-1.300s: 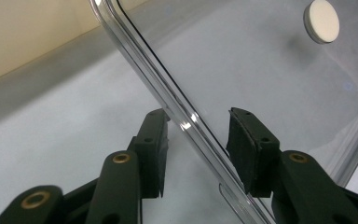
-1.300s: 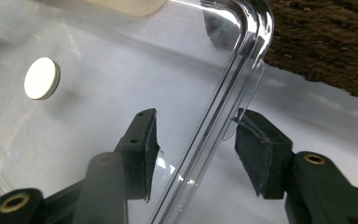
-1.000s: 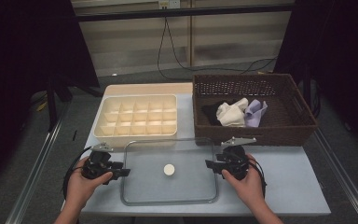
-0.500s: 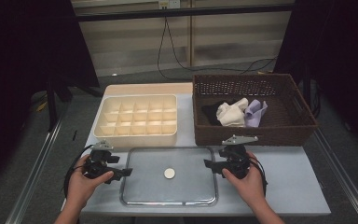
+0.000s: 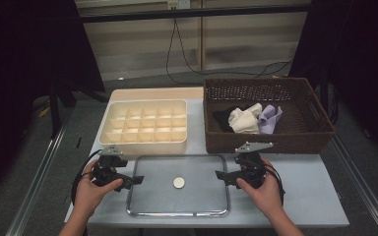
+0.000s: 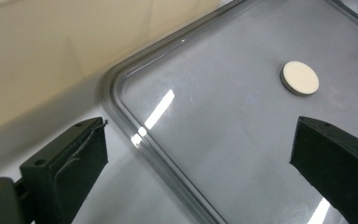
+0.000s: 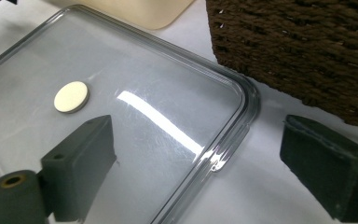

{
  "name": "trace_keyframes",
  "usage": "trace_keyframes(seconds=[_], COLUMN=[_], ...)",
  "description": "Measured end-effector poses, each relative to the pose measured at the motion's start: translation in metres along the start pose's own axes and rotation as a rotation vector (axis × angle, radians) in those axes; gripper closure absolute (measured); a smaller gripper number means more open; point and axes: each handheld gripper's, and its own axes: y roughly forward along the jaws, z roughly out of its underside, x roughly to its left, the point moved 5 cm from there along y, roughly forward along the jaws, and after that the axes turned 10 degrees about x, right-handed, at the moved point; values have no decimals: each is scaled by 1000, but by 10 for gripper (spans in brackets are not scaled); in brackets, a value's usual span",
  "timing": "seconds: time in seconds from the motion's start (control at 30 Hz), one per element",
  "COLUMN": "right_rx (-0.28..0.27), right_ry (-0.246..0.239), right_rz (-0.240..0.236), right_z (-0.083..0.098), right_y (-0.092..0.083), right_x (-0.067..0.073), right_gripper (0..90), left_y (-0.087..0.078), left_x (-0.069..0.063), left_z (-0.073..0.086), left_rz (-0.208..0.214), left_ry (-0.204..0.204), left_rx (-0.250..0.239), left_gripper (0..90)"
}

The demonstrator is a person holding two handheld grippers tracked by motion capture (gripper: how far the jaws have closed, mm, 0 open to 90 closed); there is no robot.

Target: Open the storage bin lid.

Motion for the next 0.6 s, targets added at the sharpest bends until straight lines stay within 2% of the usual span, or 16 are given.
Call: trace_keyframes(seconds=[0.1, 0.23, 0.4, 0.6], right_rx=[0, 8, 9, 22], right_ry=[-14, -30, -39, -47], right_rz=[-19, -41, -47, -52], right_z=[1, 1, 0, 0], right_y=[-1, -2, -2, -3], right_x=[0, 1, 2, 2], right_gripper=[33, 20, 20, 20], left_y=[3, 4, 5, 6], left_x=[-2, -4, -4, -7], left_z=[-3, -5, -6, -8], left_rz=[-2, 6, 14, 24], left_ry=[4, 9, 7, 35], left_rx=[-4, -2, -12, 1], left_gripper=[30, 17, 12, 12])
